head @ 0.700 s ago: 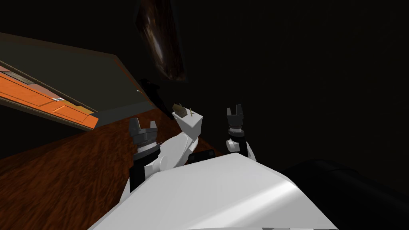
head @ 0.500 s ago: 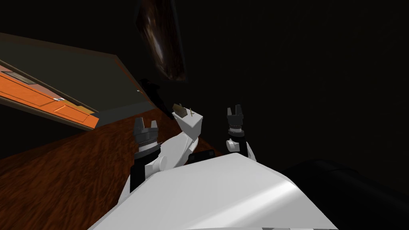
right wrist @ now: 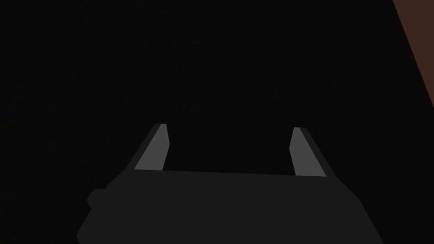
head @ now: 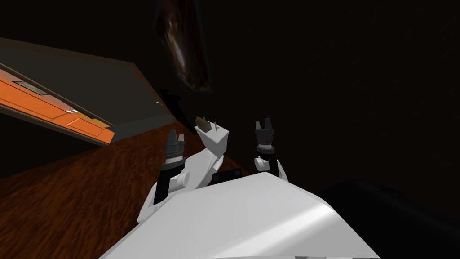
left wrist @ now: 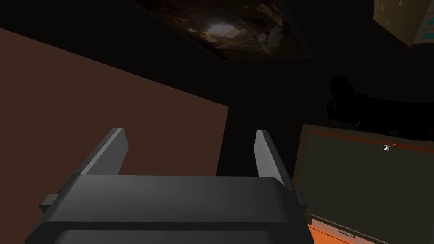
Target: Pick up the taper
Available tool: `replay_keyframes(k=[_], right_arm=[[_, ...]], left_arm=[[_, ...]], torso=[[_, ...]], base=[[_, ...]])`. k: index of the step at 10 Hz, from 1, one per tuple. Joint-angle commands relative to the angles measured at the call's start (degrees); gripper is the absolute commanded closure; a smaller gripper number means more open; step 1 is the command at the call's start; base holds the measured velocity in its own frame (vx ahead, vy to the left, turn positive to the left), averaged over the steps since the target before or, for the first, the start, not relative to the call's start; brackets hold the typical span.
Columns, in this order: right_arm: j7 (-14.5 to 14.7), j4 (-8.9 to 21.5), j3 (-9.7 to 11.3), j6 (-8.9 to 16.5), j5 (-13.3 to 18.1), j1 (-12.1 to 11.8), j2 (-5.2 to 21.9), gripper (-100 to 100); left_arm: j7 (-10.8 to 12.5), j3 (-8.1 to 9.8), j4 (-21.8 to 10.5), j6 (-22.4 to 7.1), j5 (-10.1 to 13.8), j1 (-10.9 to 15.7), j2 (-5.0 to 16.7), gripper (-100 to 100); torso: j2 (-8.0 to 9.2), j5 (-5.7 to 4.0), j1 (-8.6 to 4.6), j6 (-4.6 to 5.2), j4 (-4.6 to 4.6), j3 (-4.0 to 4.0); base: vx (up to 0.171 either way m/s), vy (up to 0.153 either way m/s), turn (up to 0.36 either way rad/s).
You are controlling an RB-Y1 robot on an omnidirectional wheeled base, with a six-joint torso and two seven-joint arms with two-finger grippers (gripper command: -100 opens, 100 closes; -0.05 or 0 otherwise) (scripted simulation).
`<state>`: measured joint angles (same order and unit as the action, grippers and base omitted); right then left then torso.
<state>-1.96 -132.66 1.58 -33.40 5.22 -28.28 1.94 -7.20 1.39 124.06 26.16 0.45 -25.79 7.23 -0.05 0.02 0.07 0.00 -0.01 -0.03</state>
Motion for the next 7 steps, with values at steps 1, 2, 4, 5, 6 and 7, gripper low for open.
replay_keyframes(k=[1,2,4,5,6,7], right_arm=[[0.00,0.00,0.00,0.00,0.00,0.00,0.00,0],[0.00,0.00,0.00,0.00,0.00,0.00,0.00,0],[0.00,0.00,0.00,0.00,0.00,0.00,0.00,0],[0.00,0.00,0.00,0.00,0.00,0.00,0.00,0],[0.00,0.00,0.00,0.00,0.00,0.00,0.00,0],[0.00,0.00,0.00,0.00,0.00,0.00,0.00,0]], left_arm=[[-0.27,-0.39,-2.63,-0.53,-2.17,2.29,1.57,-100],[-0.57,-0.83,-4.30,-1.04,-3.75,3.88,2.27,-100],[-0.88,-1.30,-6.07,-1.58,-5.44,5.58,2.89,-100],[-1.21,-1.80,-7.94,-2.14,-7.22,7.35,3.42,-100],[-1.56,-2.32,-9.30,-2.73,-9.05,8.92,3.87,-100],[-1.92,-2.86,-11.26,-3.33,-10.86,10.62,4.24,-100]], torso=[[0.00,0.00,0.00,0.00,0.00,0.00],[0.01,-0.01,-0.05,0.00,0.00,0.01],[0.02,-0.02,-0.07,0.00,0.00,0.01],[0.01,-0.02,-0.07,0.00,0.00,0.01],[0.01,-0.02,-0.08,0.00,0.00,0.01],[0.00,-0.02,-0.08,0.00,0.00,0.00]], base=[[0.002,0.001,0.011],[0.003,-0.004,0.012],[0.002,-0.002,0.006],[0.003,-0.004,0.012],[0.004,-0.005,0.014],[0.007,-0.008,0.024]])
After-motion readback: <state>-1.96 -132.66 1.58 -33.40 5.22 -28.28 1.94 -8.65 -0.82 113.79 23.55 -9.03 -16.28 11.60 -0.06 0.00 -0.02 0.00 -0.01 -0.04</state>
